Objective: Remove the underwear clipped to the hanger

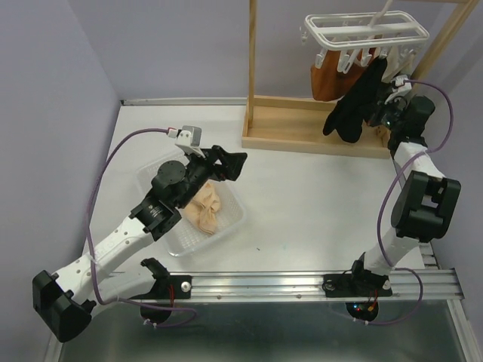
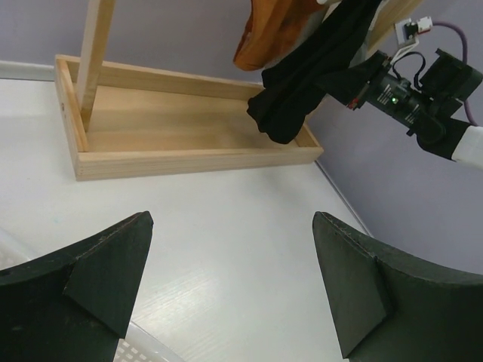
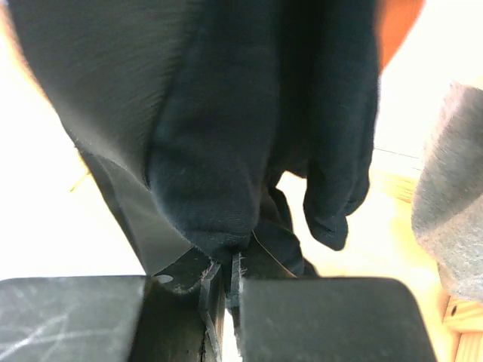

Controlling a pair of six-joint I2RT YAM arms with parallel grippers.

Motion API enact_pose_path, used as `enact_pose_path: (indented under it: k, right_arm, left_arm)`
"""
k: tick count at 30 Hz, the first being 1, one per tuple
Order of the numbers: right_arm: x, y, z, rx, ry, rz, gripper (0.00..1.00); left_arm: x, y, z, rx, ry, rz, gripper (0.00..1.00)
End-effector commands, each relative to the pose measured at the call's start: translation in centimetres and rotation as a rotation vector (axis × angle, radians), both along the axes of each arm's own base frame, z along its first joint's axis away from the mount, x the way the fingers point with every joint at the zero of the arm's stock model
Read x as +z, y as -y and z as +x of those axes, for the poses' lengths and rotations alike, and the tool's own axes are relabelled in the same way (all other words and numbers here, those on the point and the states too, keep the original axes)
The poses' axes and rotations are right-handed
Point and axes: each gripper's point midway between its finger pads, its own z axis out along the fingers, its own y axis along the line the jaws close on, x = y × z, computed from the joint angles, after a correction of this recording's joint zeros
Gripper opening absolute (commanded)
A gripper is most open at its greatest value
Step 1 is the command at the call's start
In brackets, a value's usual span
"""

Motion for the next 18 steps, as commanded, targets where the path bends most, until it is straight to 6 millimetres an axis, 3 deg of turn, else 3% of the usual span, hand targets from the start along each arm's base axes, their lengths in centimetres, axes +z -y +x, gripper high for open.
enact_pose_path:
  k: [1,4,9,11,12,15,16,18]
  right_arm:
    - [5.2,-2.1,-3.7,0.099,0.146,-0.09,0.0]
    - [5.8,-3.2,-5.9,0.135,0.151,-0.103,0.0]
    - [6.9,-5.8,-9.8,0.227,0.127,-0.042,0.0]
    - [7.6,-7.1,-11.5,0.263,0.12,-0.011,0.01]
    - [7.7,-7.6,-12.1,0.276,0.117,0.0,0.0]
    - [8.3,-9.5,-14.2,0.319,0.108,0.036,0.01]
    - [8.5,-10.3,-14.7,0.337,0.108,0.042,0.0]
    - [8.9,-11.3,-15.9,0.348,0.112,0.054,0.0]
  left_arm:
    - [2.4,2.6,0.1,-0.093,0.063,-0.028,0.99]
    - [2.1,4.1,0.3,-0.135,0.078,0.002,0.99]
    - [4.2,6.8,0.9,-0.205,0.213,0.056,0.99]
    - [3.7,8.4,1.5,-0.245,0.241,0.104,0.99]
    - [4.6,9.0,1.6,-0.259,0.268,0.102,0.99]
    - [4.9,11.5,2.0,-0.323,0.311,0.115,0.99]
    - [4.1,12.7,2.2,-0.356,0.307,0.128,0.99]
    - [5.1,14.1,2.1,-0.386,0.338,0.12,0.99]
